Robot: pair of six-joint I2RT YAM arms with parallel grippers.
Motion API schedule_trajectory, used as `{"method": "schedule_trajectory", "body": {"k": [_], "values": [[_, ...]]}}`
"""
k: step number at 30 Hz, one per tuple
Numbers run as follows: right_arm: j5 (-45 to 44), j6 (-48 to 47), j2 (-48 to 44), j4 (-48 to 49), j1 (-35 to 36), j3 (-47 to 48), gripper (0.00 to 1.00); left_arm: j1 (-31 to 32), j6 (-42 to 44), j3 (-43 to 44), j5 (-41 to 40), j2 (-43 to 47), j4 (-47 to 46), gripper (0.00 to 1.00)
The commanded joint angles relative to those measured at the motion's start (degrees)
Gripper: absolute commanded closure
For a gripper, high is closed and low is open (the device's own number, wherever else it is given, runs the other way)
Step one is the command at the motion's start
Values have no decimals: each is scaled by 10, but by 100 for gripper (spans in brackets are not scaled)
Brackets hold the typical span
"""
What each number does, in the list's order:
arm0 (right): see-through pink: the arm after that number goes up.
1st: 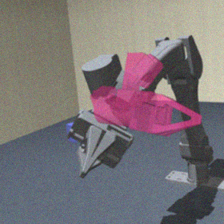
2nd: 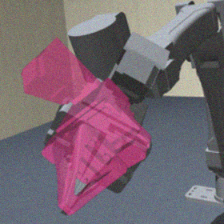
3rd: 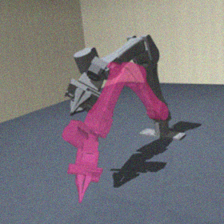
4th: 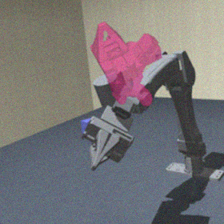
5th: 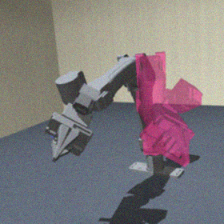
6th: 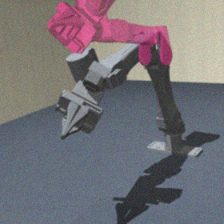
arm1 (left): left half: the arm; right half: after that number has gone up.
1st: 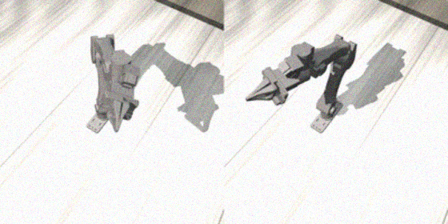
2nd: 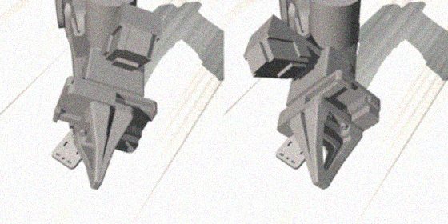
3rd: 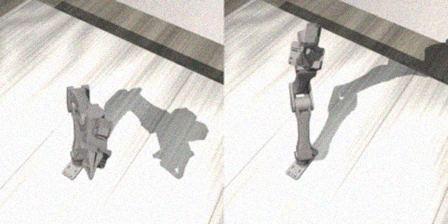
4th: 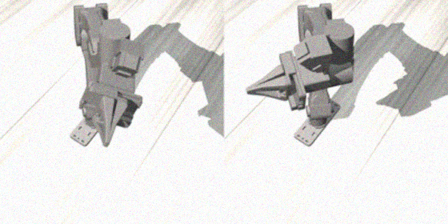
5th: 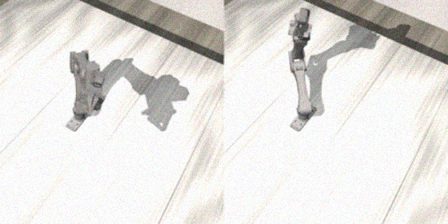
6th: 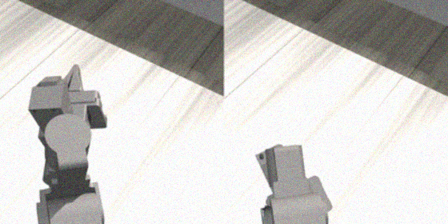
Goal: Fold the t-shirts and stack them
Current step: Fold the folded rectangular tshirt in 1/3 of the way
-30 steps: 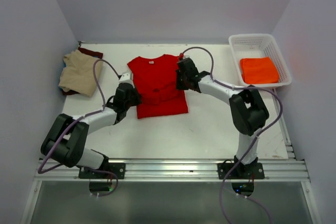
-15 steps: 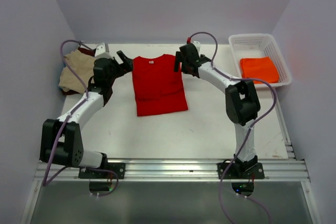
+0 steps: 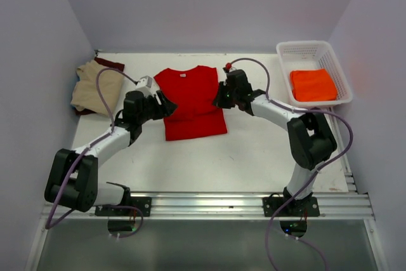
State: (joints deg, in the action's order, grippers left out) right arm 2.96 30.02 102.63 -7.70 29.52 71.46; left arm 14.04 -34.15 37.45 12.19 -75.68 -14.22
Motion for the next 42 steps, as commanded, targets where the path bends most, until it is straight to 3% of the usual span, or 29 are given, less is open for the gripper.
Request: {"method": "schedule_trajectory", "body": {"k": [1, 3, 9, 13, 29, 37, 42], "values": [[186, 69, 27, 92, 5, -29, 100, 4, -14, -21, 81, -20, -57, 38], [214, 97, 49, 137, 18, -52, 100, 8, -28, -29, 93, -21, -72, 45], [215, 129, 63, 202, 48, -114, 100, 27, -37, -56, 129, -41, -113, 50], [195, 128, 69, 204, 56, -133, 100, 32, -65, -67, 194, -96, -188, 51], [144, 99, 102, 177, 69, -120, 100, 64, -186, -9, 261, -299, -385, 60], [142, 96, 106, 181, 72, -124, 100, 66, -167, 69, 214, -344, -310, 63], [139, 92, 99, 181, 72, -135, 100, 67, -140, 105, 153, -344, -192, 83]]}}
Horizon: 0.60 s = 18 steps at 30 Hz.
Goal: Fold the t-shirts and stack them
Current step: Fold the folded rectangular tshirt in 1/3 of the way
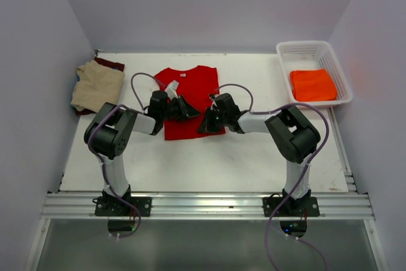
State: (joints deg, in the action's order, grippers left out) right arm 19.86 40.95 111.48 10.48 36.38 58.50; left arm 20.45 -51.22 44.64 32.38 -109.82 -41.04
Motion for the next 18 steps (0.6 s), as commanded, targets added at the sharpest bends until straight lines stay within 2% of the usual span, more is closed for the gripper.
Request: {"method": "schedule_trajectory", "body": {"k": [1, 2, 12, 18], "values": [[-29, -17, 10, 0, 4, -7, 100, 6, 47, 39, -61, 2, 96, 88], [-29, -17, 11, 1, 4, -8, 100, 9, 56, 45, -71, 8, 111, 100], [-31, -20, 21, -5, 4, -5, 100, 37, 114, 63, -108, 51, 252, 100], [-30, -20, 29, -6, 3, -1, 100, 40, 120, 54, -133, 54, 271, 100]]}}
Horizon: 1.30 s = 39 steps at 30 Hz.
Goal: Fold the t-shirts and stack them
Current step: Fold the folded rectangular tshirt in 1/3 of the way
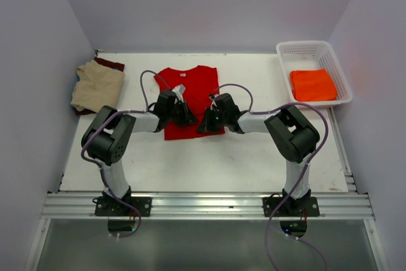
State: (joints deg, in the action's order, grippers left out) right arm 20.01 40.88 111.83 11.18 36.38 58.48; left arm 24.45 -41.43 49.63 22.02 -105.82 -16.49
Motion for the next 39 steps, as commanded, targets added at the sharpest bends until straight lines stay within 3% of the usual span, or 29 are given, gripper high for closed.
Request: {"method": "schedule_trajectory", "body": {"k": [1, 7, 14, 23, 32, 37, 38, 39], "values": [[-30, -19, 26, -12, 3, 0, 100, 0, 28, 11, -35, 1, 27, 100], [-34, -23, 14, -16, 3, -8, 100, -12, 48, 80, -55, -78, 37, 100], [-40, -32, 3, -24, 4, -27, 100, -34, 64, 150, -60, -105, 51, 100], [-41, -31, -3, -15, 2, -51, 100, -84, 103, 326, -69, -167, 145, 100], [-45, -35, -4, -12, 2, -73, 100, -107, 86, 488, -12, -206, 137, 100], [-49, -40, -4, -8, 2, -81, 100, -106, 80, 432, 11, -113, 112, 100], [-50, -41, -5, -7, 2, -83, 100, -106, 82, 375, 12, -91, 101, 100], [-46, -41, -7, -4, 2, -85, 100, -105, 84, 337, 9, -42, 90, 94]]}}
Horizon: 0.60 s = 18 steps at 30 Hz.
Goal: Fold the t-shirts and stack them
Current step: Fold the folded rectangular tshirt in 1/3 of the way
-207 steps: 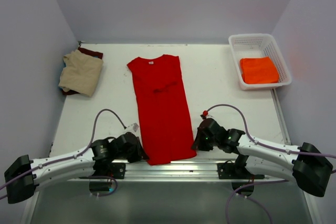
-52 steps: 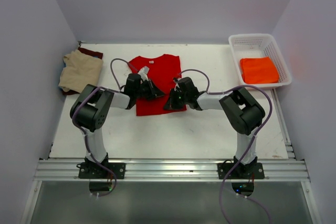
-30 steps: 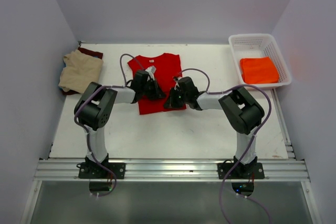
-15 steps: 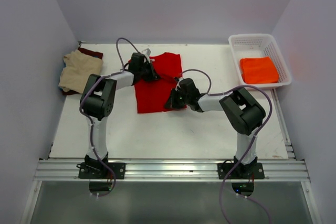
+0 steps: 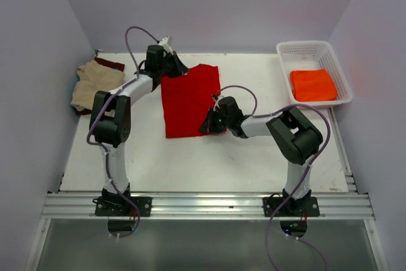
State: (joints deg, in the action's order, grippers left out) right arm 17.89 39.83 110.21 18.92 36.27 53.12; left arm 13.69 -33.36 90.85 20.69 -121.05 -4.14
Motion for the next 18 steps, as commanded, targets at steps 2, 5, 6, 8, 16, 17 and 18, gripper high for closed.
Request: {"method": "schedule_trajectory", "body": {"k": [2, 5, 6, 8, 16, 17, 18], "values": [[-20, -34, -6, -64, 3, -32, 100, 5, 10, -197, 2, 165, -61, 79], [-4, -47, -32, -56, 3, -21, 100, 11, 12, -355, -33, 285, -83, 65], [1, -50, -37, -58, 2, -14, 100, 12, 10, -390, -42, 345, -85, 57], [27, -62, -48, -58, 3, 6, 100, 26, 6, -468, -62, 403, -66, 51], [-61, -75, -153, -157, 3, 38, 28, 108, -21, -633, -137, 607, 40, 27], [-119, -77, -163, -180, 3, 42, 25, 108, -16, -647, -155, 632, 40, 22], [-145, -82, -182, -231, 2, 49, 24, 108, -15, -673, -158, 642, 40, 19]]}}
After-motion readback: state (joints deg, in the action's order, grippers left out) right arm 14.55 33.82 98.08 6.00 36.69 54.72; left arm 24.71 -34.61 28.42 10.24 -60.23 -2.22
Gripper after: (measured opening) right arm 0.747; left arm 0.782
